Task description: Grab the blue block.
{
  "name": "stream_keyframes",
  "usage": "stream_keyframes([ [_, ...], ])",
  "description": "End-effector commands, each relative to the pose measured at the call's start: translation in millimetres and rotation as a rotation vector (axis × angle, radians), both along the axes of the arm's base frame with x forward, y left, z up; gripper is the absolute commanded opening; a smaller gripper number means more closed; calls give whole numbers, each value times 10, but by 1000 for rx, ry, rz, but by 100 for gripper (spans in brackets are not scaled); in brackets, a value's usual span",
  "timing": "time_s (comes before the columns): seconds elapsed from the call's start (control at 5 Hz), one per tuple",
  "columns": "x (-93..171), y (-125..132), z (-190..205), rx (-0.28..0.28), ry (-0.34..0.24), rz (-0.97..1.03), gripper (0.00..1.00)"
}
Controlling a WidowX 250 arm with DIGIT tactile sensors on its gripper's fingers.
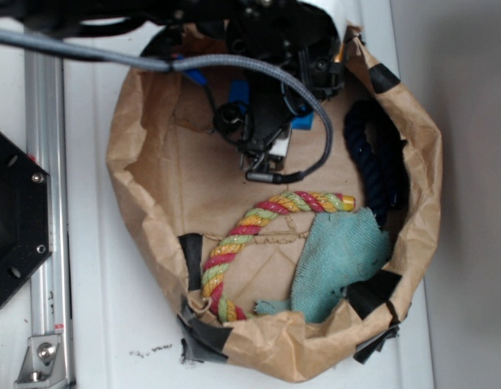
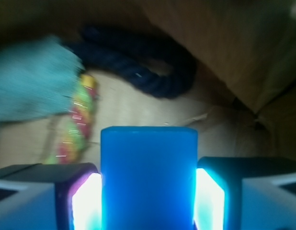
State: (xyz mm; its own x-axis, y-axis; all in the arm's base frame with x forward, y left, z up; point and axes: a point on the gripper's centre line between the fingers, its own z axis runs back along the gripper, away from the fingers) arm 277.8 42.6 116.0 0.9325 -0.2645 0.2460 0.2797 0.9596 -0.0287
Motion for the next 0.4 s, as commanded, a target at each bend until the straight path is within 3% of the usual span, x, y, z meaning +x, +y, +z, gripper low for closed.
stream_keyframes([
  [0.0, 33, -304, 842, -62, 25, 244, 0],
  [0.2, 4, -436, 802, -43, 34, 223, 0],
])
